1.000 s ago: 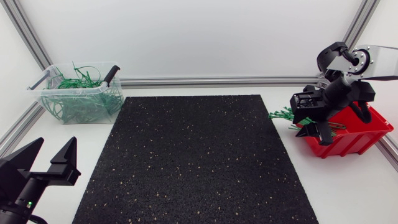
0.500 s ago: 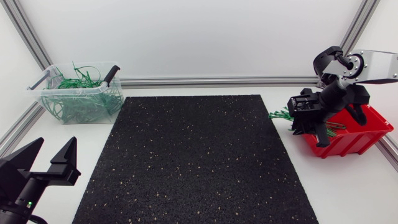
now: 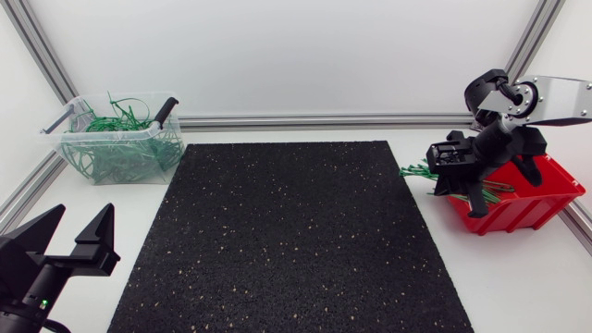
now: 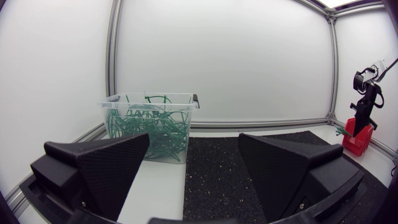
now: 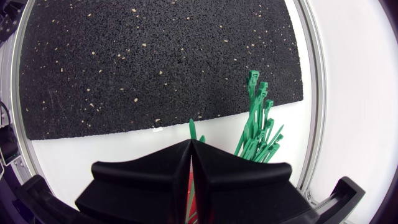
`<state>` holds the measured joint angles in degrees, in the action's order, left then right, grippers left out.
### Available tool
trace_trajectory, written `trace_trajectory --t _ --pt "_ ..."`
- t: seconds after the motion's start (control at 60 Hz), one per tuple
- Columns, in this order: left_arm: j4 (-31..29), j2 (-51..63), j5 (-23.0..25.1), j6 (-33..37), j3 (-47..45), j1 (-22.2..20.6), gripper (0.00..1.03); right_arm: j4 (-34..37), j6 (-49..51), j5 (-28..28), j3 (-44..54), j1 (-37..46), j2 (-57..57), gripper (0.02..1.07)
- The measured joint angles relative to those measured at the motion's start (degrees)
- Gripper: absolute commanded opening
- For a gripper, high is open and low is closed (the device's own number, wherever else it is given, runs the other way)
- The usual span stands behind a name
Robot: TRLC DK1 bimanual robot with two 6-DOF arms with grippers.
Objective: Take a green cable tie from the red box, thread the tail through the head to close it, then place it in the transparent bin on the left.
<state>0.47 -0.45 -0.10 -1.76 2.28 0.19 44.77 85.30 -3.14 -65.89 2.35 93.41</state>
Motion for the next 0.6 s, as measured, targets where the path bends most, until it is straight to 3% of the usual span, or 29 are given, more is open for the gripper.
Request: trace_trajectory --t 0.5,0.567,0.6 --pt "0.0 0.0 0.0 0.0 0.0 0.0 0.99 2.99 0.04 0.22 3.02 0.11 -9.64 0.08" --pt "0.0 0.0 0.0 0.0 0.0 0.0 0.99 2.67 0.04 0.22 3.02 0.42 -9.7 0.14" --pt "0.0 0.0 0.0 0.0 0.0 0.0 0.99 2.36 0.07 0.22 3.02 0.63 -9.7 0.27"
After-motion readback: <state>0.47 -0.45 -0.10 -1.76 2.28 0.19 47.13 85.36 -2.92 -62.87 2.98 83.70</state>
